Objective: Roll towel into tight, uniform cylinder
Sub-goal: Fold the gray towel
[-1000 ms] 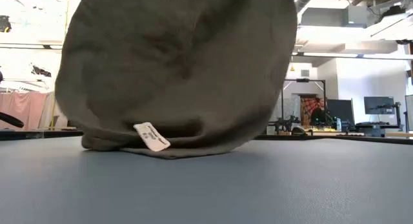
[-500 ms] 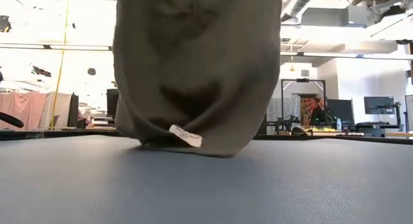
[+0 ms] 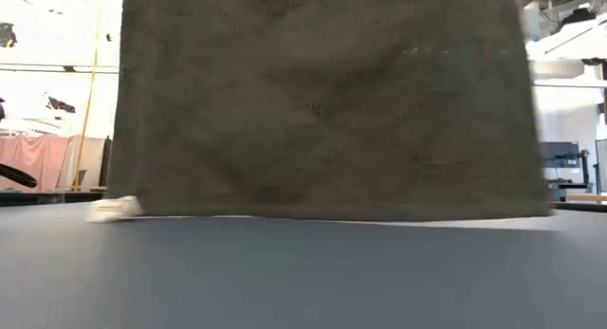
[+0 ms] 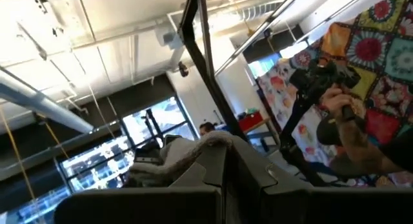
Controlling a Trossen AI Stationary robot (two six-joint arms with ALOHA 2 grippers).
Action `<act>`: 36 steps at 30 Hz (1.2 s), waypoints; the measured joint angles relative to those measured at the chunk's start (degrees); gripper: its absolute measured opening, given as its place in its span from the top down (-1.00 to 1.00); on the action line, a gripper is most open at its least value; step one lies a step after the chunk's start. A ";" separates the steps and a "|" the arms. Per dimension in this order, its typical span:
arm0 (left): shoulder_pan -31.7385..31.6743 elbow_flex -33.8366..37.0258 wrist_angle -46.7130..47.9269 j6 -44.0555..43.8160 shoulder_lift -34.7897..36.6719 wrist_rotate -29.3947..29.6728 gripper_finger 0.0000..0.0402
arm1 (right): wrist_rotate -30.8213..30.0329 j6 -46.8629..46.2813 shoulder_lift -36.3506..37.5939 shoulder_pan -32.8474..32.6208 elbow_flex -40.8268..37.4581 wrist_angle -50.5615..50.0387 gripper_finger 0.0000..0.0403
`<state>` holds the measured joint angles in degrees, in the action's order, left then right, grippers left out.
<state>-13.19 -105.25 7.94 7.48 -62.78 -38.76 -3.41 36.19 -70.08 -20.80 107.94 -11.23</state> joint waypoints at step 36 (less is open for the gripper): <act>-22.82 37.49 28.75 13.37 -23.67 22.05 1.00 | -9.35 -38.09 -7.19 52.52 -52.41 -15.15 0.85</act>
<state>-36.01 -67.76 36.69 20.85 -86.46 -16.71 -12.75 -1.89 -77.27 31.72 55.53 -26.37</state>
